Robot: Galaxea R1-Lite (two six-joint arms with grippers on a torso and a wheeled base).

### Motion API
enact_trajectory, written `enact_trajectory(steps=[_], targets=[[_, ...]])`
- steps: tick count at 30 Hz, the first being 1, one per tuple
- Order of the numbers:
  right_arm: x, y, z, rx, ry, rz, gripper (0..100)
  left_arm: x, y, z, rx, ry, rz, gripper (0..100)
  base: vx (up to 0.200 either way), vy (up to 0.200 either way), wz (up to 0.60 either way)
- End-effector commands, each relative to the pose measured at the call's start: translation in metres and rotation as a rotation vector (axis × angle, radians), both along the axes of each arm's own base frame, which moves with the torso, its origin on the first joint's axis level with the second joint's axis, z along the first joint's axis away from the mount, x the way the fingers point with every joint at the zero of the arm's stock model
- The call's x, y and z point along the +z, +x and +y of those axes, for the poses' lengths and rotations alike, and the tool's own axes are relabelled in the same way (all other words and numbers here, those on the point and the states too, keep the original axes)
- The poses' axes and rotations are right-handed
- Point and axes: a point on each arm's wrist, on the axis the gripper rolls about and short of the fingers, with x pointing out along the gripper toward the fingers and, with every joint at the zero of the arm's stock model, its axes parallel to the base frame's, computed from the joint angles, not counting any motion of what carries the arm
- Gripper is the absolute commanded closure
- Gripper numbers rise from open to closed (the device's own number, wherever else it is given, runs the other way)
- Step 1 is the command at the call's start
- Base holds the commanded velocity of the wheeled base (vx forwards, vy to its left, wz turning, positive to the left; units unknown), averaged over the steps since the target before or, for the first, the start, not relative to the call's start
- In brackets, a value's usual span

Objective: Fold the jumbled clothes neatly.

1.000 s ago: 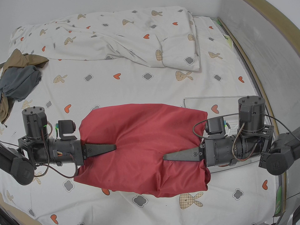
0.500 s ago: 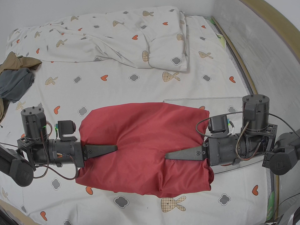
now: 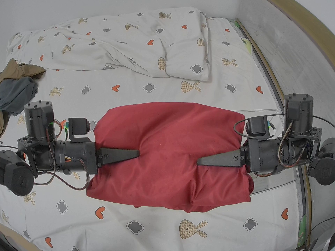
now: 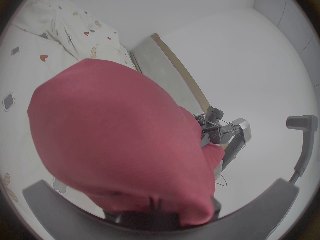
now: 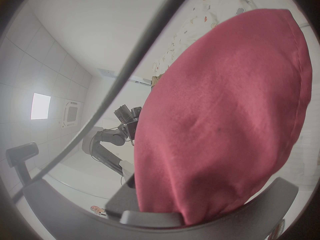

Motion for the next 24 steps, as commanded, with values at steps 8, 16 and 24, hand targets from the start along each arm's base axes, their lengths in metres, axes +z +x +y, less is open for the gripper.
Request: enact_trajectory(steps=[8,16,24], targets=[[0.008,-0.002,-0.002,-0.006,0.012,-0.024,100,0.013,0.0,-0.006,0.15,0.114,-0.106,100,0.0,0.0,0.0],[0.007,-0.004,-0.001,-0.001,0.01,-0.018,100,0.013,-0.008,-0.038,0.238,0.219,-0.079,100,0.0,0.0,0.0],[0.002,-0.006,-0.001,0.004,-0.002,-0.002,100,0.023,-0.017,-0.042,0.208,0.218,-0.088,100,0.0,0.0,0.0]])
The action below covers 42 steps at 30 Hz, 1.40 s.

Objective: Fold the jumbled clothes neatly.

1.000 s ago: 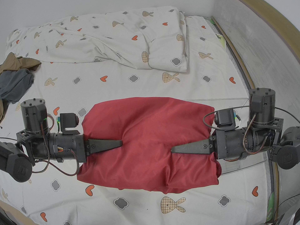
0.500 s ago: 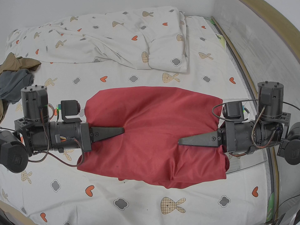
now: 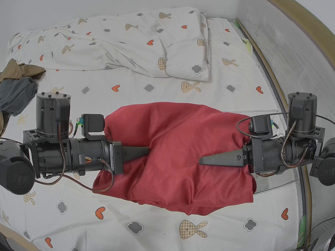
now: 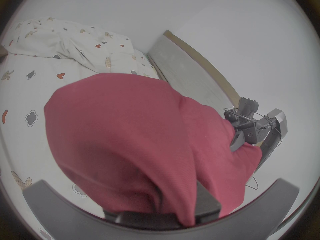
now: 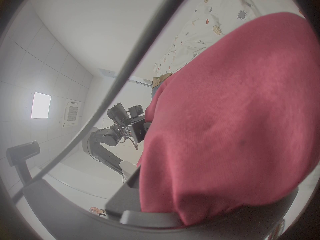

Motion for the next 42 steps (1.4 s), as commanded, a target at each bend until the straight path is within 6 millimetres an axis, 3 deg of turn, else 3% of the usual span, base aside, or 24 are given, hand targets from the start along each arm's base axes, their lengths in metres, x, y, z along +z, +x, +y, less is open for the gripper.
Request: enact_trajectory(steps=[1,12,24,33,42], targets=[[-0.004,-0.002,0.002,0.008,-0.009,0.012,100,0.006,-0.006,-0.003,-0.022,-0.013,-0.018,100,0.0,0.0,0.0],[-0.003,-0.002,0.002,0.011,-0.006,0.008,100,0.008,-0.009,-0.002,-0.024,-0.022,-0.039,100,0.0,0.0,0.0],[-0.002,-0.004,0.0,0.002,-0.015,0.02,100,0.006,-0.008,-0.002,-0.026,-0.017,-0.032,100,0.0,-0.2,0.0],[0.004,-0.005,0.0,-0.12,-0.042,-0.019,100,0.006,-0.007,-0.003,-0.027,-0.018,-0.032,100,0.0,-0.2,0.0],[0.007,-0.002,0.0,-0.227,-0.081,-0.047,100,0.012,-0.004,-0.007,-0.035,-0.031,-0.052,100,0.0,0.0,0.0]])
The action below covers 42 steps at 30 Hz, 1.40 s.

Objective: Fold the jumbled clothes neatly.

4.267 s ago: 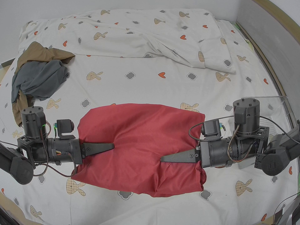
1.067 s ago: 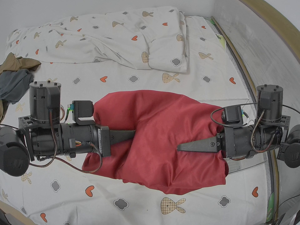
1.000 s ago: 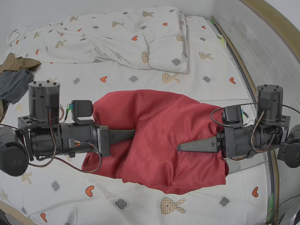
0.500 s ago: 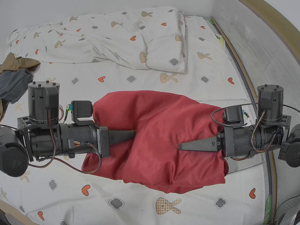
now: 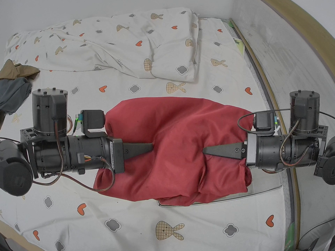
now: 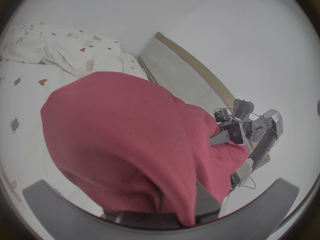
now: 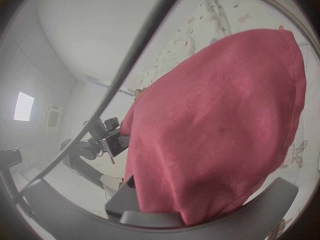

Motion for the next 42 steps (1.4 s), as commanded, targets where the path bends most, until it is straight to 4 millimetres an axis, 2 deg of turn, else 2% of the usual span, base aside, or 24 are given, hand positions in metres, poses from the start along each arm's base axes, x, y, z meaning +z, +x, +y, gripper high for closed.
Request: enact_trajectory(steps=[1,12,16,18,26,32,38,42], targets=[[0.002,0.003,0.001,-0.035,-0.011,-0.019,100,0.005,0.002,-0.004,-0.008,-0.011,-0.014,100,0.0,0.0,0.0],[0.016,-0.004,-0.009,-0.075,-0.027,-0.096,100,0.024,-0.003,-0.023,-0.074,-0.047,-0.062,100,0.0,0.0,0.0],[0.016,-0.002,-0.012,-0.145,-0.058,-0.124,100,0.021,0.0,-0.028,-0.081,-0.043,-0.052,100,0.0,0.0,0.0],[0.011,0.001,-0.013,-0.239,-0.131,-0.145,100,0.019,0.004,-0.033,-0.085,-0.042,-0.045,100,0.0,0.0,0.0],[0.01,0.002,-0.023,-0.3,-0.156,-0.152,100,0.014,0.016,-0.052,-0.108,-0.041,-0.026,100,0.0,0.0,0.0],[0.014,-0.001,-0.041,-0.353,-0.183,-0.139,100,0.001,0.034,-0.078,-0.132,-0.033,0.005,100,0.0,0.0,0.0],[0.004,0.0,-0.052,-0.429,-0.265,-0.141,100,-0.02,0.047,-0.104,-0.154,-0.012,0.049,100,0.0,0.0,0.0],[-0.005,0.003,-0.057,-0.45,-0.296,-0.121,100,-0.034,0.055,-0.111,-0.135,0.011,0.069,100,0.0,0.0,0.0]])
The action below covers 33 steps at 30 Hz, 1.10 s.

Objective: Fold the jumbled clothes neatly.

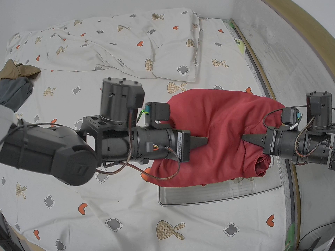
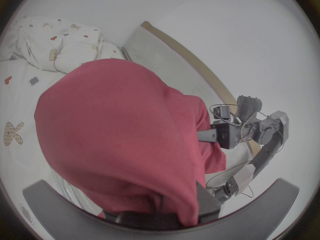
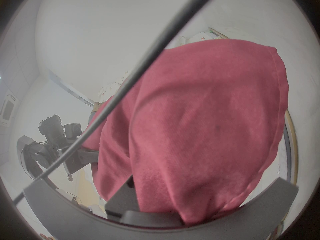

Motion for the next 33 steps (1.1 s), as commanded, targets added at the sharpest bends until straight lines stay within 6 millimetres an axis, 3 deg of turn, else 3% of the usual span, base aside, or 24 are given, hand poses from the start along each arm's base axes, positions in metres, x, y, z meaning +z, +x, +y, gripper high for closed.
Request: enact_trajectory(steps=[1,11,33], targets=[[-0.009,0.005,-0.009,-0.04,-0.029,0.023,100,-0.031,0.016,-0.016,0.013,0.051,0.051,100,0.0,0.0,0.0],[-0.032,0.024,-0.015,-0.072,-0.095,0.083,100,-0.046,0.034,-0.012,0.057,0.074,0.077,100,0.0,0.0,0.0],[-0.06,0.017,0.005,-0.014,-0.19,0.156,100,-0.069,0.033,-0.012,0.056,0.127,0.144,100,0.0,0.0,0.0]])
